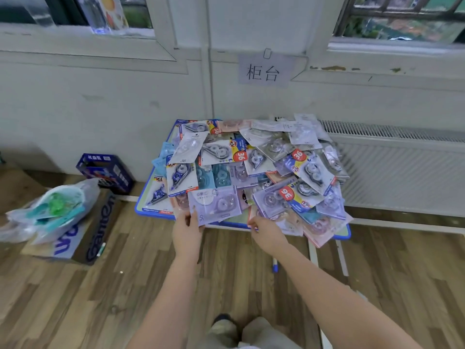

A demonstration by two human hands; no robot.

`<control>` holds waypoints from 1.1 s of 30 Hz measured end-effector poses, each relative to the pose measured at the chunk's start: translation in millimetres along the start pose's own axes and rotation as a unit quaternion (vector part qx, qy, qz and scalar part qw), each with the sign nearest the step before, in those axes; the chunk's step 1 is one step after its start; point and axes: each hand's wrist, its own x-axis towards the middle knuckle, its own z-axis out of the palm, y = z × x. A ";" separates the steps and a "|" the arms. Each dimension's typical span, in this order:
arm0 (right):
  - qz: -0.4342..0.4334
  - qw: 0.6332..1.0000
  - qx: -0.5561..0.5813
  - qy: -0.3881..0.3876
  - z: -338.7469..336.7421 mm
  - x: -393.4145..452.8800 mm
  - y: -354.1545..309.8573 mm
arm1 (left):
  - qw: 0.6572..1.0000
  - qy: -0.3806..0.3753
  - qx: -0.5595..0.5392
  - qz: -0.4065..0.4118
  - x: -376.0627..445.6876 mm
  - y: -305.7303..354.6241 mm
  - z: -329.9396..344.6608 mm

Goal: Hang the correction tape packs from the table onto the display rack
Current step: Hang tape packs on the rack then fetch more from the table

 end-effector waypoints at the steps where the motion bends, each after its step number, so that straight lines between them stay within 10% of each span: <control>1: 0.000 1.000 0.006 0.005 -2.4 0.0 0.0 | 1.000 0.012 -0.018 0.012 3.5 7.0 -0.9; 7: 0.007 0.999 0.024 0.041 -19.7 -8.4 6.4 | 0.987 0.012 -0.159 0.021 10.6 50.7 10.9; 24: 0.179 0.974 0.075 0.120 -96.1 -38.0 108.9 | 0.984 -0.158 -0.080 0.023 -6.1 60.8 123.8; 33: 0.093 0.993 0.031 0.070 -161.0 47.4 137.5 | 0.988 -0.135 -0.066 -0.022 -0.4 74.1 186.3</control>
